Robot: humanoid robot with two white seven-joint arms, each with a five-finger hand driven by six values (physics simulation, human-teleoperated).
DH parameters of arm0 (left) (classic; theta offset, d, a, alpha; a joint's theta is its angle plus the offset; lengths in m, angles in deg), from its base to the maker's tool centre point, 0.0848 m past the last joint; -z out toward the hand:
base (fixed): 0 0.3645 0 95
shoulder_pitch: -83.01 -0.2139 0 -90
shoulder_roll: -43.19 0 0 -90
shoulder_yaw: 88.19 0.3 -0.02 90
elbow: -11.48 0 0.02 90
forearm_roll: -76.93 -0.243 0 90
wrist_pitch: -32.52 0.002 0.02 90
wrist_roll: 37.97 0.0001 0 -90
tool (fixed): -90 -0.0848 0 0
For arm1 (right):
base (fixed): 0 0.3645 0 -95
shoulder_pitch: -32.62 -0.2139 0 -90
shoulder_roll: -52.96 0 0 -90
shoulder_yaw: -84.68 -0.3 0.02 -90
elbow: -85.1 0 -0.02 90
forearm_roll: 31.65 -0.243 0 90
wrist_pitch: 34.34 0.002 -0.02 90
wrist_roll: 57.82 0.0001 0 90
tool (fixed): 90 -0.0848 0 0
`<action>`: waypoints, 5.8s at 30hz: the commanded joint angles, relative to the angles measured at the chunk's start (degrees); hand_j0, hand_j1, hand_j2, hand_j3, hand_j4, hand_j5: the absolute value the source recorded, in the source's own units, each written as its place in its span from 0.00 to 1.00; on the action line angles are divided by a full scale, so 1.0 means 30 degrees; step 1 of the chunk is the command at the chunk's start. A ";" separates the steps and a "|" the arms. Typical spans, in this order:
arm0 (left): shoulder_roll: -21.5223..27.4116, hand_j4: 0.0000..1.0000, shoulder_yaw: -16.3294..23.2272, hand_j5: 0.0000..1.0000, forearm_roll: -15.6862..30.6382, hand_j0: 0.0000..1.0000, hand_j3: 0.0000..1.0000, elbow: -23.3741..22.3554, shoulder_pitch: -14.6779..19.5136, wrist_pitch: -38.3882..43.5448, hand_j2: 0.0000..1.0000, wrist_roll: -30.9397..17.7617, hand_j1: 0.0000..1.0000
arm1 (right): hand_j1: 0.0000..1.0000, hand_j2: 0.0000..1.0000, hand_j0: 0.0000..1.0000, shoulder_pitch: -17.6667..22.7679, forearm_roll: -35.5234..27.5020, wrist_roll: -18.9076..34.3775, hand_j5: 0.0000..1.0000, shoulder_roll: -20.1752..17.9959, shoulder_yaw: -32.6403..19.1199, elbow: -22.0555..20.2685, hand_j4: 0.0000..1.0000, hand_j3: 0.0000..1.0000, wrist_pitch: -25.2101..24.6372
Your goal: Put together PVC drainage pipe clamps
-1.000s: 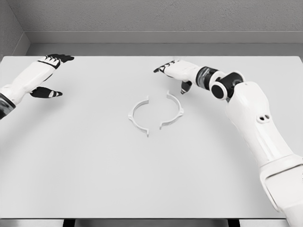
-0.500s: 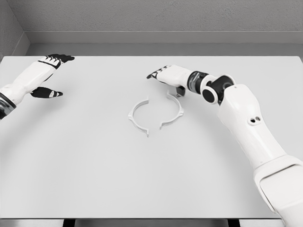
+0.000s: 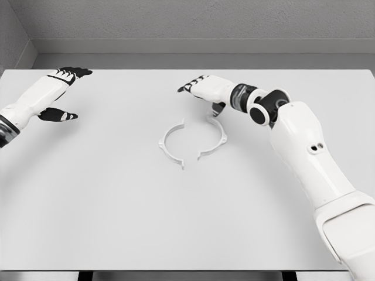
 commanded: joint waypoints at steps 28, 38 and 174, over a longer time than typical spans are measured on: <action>0.0015 1.00 0.0395 1.00 0.0228 1.00 1.00 0.0240 -0.0059 0.0000 1.00 0.0006 1.00 | 1.00 1.00 1.00 0.0205 0.0106 0.0066 1.00 -0.0797 0.1354 -0.1039 1.00 1.00 -0.0078; 0.0073 1.00 0.0366 1.00 0.0258 1.00 1.00 0.0211 -0.0029 0.0000 1.00 0.0006 1.00 | 1.00 1.00 1.00 0.0293 0.0106 0.0124 1.00 -0.0680 0.1764 -0.1596 1.00 1.00 -0.0107; -0.6196 1.00 0.6166 1.00 -0.0064 1.00 1.00 -0.3070 0.4277 0.0000 1.00 0.0006 1.00 | 1.00 1.00 1.00 1.4063 -1.2257 0.0534 1.00 -0.8503 -1.3646 -1.3051 1.00 1.00 0.5436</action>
